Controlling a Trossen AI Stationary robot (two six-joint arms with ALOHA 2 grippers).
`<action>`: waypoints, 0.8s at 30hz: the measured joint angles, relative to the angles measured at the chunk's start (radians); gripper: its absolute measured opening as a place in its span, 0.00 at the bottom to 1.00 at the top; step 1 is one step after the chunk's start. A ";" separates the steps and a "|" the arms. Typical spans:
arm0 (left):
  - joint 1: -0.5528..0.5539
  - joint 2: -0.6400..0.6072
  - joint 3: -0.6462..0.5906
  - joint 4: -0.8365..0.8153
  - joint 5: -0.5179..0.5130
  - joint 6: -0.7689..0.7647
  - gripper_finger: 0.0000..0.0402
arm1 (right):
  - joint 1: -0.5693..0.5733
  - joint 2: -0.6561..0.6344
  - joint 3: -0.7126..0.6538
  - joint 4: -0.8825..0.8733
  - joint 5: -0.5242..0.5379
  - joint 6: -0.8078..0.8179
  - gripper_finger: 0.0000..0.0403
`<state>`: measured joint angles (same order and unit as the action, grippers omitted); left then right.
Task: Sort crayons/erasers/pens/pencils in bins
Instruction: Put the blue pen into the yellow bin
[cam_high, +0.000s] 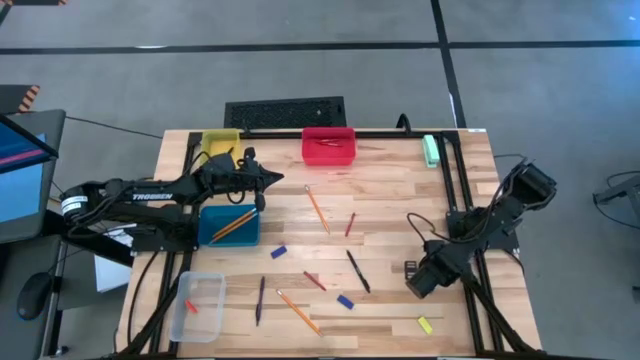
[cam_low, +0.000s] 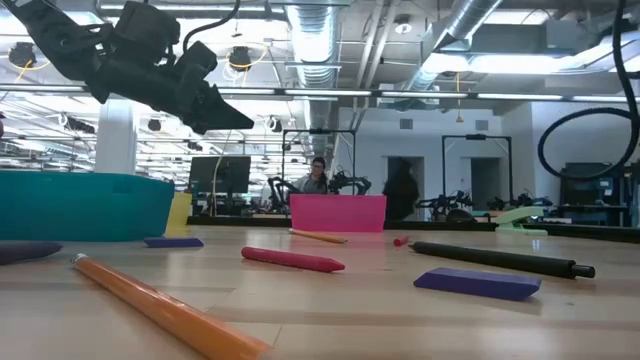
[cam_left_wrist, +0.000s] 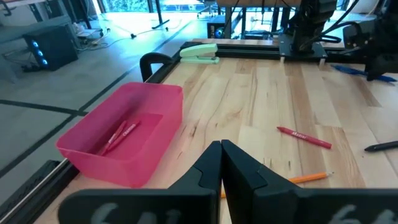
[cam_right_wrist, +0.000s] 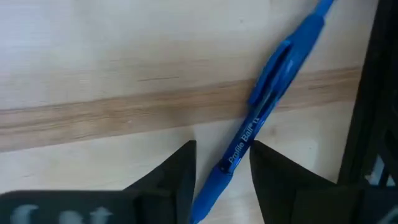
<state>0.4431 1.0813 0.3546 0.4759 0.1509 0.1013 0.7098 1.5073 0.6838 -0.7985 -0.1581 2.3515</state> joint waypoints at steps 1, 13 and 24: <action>0.000 0.000 0.000 0.000 0.000 0.000 0.00 | 0.000 0.000 0.000 0.003 0.011 -0.005 0.37; 0.000 0.000 0.000 0.000 -0.010 -0.014 0.00 | -0.039 0.001 0.021 0.025 0.196 -0.276 0.18; 0.001 0.000 0.000 0.001 -0.029 -0.027 0.00 | -0.208 0.000 0.023 0.069 0.226 -0.669 0.10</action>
<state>0.4438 1.0813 0.3546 0.4764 0.1219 0.0746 0.5019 1.5074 0.7063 -0.7296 0.0681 1.6828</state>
